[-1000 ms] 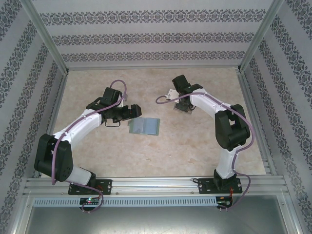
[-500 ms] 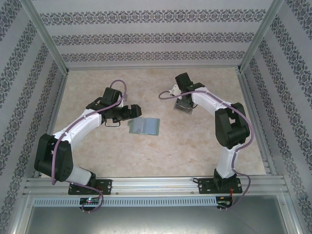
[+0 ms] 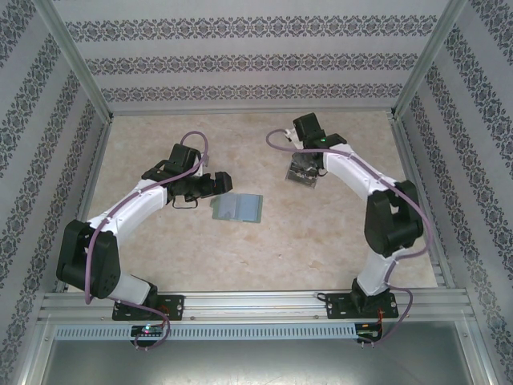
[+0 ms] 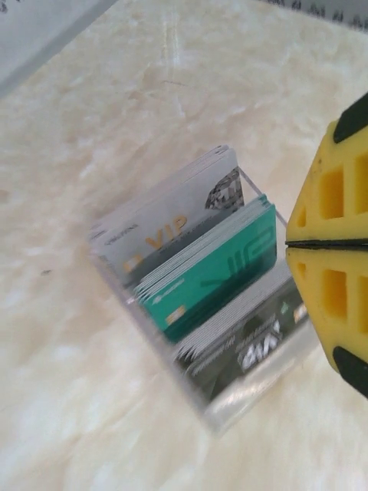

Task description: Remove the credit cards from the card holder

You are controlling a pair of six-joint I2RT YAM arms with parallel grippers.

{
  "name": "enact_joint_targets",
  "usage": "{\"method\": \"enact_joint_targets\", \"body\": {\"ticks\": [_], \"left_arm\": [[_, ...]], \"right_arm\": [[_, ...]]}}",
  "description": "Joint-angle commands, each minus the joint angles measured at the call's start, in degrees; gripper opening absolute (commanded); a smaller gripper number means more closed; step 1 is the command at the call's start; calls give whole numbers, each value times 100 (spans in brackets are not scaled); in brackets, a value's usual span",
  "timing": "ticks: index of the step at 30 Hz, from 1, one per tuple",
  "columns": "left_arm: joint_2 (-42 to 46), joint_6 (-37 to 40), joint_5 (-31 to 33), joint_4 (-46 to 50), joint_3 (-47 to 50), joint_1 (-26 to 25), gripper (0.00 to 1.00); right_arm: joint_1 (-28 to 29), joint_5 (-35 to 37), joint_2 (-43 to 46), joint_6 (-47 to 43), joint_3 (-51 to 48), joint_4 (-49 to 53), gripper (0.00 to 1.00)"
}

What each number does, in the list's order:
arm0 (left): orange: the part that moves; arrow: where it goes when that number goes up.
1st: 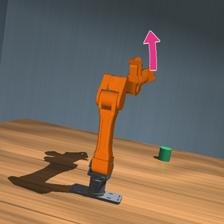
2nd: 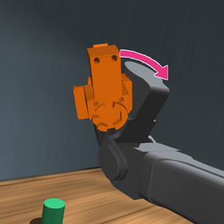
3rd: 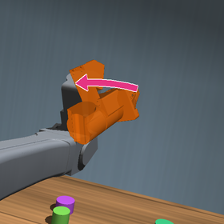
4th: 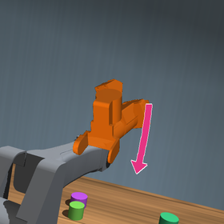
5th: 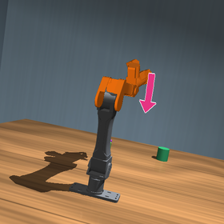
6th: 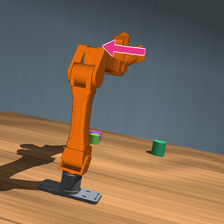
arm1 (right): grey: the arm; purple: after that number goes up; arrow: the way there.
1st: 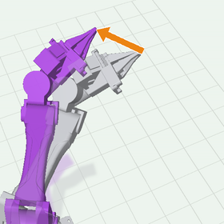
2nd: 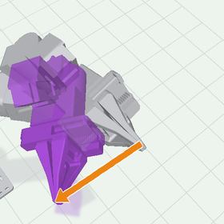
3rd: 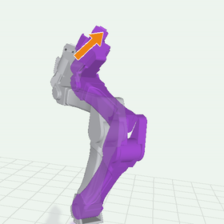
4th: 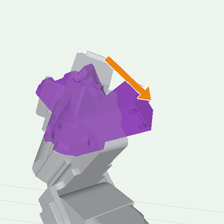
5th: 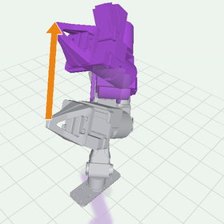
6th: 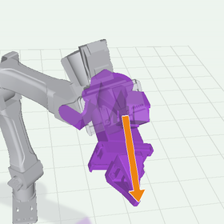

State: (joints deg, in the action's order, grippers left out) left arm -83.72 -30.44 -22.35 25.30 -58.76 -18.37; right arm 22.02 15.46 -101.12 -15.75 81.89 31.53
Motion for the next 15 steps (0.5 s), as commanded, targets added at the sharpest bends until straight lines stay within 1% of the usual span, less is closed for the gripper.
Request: {"method": "enact_joint_targets", "body": {"ticks": [1, 5, 9, 12, 15], "left_arm": [[-137, -77, 26, 72, -19, 9, 100], [-389, -101, -15, 89, -69, 14, 99], [-644, -112, -103, 124, -102, 13, 99], [-832, -106, -263, 81, -111, 10, 96], [-951, -112, -412, -4, -109, 9, 94]], "right_arm": [[283, -719, 450, 1615, -209, 96, 1], [640, -1314, 555, 2955, -525, 40, 0], [1049, -1835, 472, 3941, -938, -313, 0], [1310, -2091, 362, 4641, -1354, -858, 0], [1535, -2127, 71, 5055, -1547, -1133, 0]]}}
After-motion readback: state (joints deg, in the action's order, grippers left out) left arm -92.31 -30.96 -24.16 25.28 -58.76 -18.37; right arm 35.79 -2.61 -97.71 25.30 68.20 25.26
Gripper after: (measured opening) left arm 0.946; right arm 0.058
